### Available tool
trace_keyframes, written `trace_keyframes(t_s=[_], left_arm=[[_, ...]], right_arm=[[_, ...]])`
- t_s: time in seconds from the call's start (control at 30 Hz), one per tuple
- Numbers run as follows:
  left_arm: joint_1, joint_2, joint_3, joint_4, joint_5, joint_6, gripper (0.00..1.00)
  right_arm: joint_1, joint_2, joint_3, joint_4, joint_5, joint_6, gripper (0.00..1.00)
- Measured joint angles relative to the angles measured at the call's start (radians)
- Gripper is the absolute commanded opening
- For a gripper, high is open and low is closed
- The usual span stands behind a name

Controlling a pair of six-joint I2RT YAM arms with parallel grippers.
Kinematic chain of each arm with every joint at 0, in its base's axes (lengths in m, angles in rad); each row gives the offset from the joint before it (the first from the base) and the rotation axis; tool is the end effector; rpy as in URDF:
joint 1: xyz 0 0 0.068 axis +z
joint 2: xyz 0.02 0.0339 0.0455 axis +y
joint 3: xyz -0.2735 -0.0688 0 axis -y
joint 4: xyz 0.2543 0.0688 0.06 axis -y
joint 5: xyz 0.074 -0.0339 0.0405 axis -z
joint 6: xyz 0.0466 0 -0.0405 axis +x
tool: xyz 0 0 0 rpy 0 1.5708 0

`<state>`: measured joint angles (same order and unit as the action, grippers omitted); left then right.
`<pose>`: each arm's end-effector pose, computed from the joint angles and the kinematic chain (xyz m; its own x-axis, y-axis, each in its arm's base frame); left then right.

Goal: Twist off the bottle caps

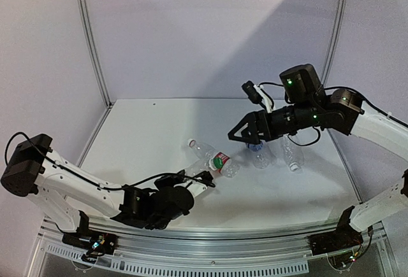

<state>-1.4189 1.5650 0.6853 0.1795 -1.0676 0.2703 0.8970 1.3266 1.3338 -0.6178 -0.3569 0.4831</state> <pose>0.0858 -0.2909 0.1671 0.0063 0.8101 -0.5862 0.3877 0.5384 0.7482 0.1770 0.2478 0.3733 -0.7399 -0.2291 -0.6325 -0.6404 0.5278 0.5580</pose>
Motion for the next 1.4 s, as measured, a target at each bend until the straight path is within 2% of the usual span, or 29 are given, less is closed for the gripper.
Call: trace_keyframes(t_s=[0.07,0.3,0.67,0.93,1.3,1.4], left_arm=[[-0.001,0.007,0.0,0.0,-0.008,0.009,0.05],[-0.002,0.004,0.0,0.024,-0.023,0.03,0.05],[-0.002,-0.011,0.0,0.048,-0.029,0.044,0.05],[-0.002,-0.017,0.0,0.048,-0.037,0.044,0.05],[-0.002,-0.017,0.0,0.048,-0.04,0.044,0.05],[-0.002,-0.017,0.0,0.048,-0.04,0.044,0.05]], right_arm=[[-0.039,0.011,0.0,-0.018,-0.037,0.061,0.71],[-0.042,0.117,0.002,-0.053,-0.151,0.145,0.65],[-0.047,0.217,0.002,0.043,-0.283,0.281,0.57],[-0.047,0.236,0.002,0.077,-0.312,0.32,0.51],[-0.047,0.236,-0.013,0.087,-0.336,0.325,0.5],[-0.047,0.236,-0.018,0.087,-0.336,0.325,0.47]])
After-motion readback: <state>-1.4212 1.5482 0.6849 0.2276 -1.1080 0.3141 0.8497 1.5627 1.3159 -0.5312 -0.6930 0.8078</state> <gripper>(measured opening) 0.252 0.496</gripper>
